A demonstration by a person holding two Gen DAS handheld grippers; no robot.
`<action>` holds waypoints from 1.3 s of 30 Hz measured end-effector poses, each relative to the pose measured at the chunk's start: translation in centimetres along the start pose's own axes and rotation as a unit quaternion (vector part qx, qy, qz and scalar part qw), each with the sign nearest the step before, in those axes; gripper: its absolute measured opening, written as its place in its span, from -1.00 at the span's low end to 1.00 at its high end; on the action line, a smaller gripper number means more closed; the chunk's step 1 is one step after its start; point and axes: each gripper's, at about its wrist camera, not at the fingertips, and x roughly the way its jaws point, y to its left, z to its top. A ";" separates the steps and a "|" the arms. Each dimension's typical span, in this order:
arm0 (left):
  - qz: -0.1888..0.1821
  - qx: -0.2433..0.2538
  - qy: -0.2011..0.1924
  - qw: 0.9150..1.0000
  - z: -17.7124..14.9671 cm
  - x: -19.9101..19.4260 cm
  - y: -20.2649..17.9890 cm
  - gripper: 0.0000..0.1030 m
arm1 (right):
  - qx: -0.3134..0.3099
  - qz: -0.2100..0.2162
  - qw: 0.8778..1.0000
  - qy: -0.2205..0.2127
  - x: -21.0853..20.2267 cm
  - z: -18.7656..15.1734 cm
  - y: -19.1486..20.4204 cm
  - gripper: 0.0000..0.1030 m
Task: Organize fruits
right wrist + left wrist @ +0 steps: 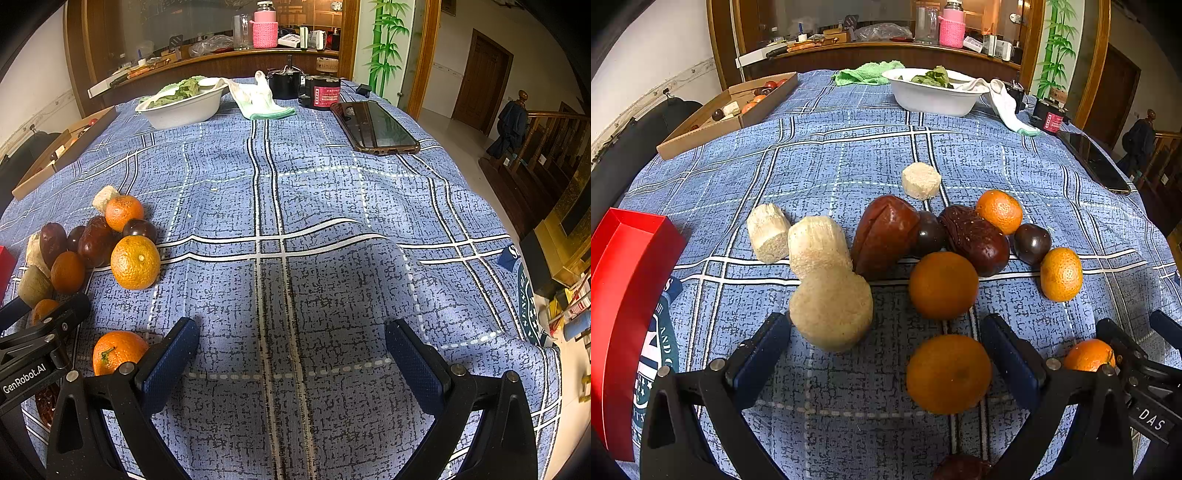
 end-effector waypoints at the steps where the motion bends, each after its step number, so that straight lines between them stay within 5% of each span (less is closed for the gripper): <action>1: 0.000 0.000 0.000 1.000 0.0 0.0 0.0 0.99 | 0.000 0.000 1.000 0.000 0.0 0.0 0.0 0.99; 39: -0.012 0.017 0.016 1.000 0.4 -0.2 0.0 0.99 | 0.004 -0.002 1.000 0.000 0.0 0.1 0.1 0.99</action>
